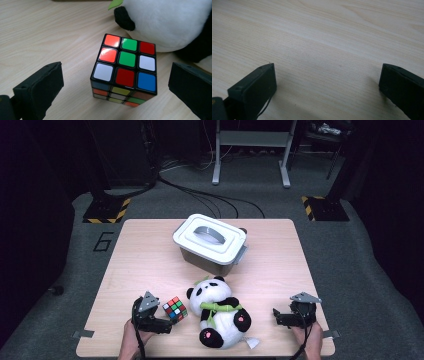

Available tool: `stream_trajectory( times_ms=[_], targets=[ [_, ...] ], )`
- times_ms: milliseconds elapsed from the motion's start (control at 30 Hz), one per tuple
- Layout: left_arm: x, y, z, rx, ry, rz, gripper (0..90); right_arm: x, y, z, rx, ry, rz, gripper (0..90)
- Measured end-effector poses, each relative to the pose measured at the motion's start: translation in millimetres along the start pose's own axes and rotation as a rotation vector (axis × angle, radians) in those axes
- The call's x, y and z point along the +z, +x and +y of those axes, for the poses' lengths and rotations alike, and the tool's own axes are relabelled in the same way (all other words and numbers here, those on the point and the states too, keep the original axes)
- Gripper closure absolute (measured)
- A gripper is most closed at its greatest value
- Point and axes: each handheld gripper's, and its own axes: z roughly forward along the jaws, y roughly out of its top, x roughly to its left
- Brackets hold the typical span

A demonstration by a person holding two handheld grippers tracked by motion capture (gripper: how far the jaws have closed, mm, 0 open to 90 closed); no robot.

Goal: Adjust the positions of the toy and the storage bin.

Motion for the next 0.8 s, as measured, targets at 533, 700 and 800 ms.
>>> stream_trajectory(
  times_ms=[533, 700, 800],
  targets=[
    [21.8, -1.1, -6.0, 0.03, 0.004, -0.01, 33.1, -0.1, 0.0, -0.1, 0.001, 0.0, 0.0, 0.5],
    [20.6, -1.6, -6.7, 0.047, -0.004, 0.011, 34.1, -0.1, -0.1, 0.0, 0.001, 0.0, 0.0, 0.5],
    [19.0, -0.4, -6.7, 0.043, 0.004, 0.01, 34.2, -0.1, -0.1, 0.0, 0.0, 0.0, 0.0, 0.5]
  ],
)
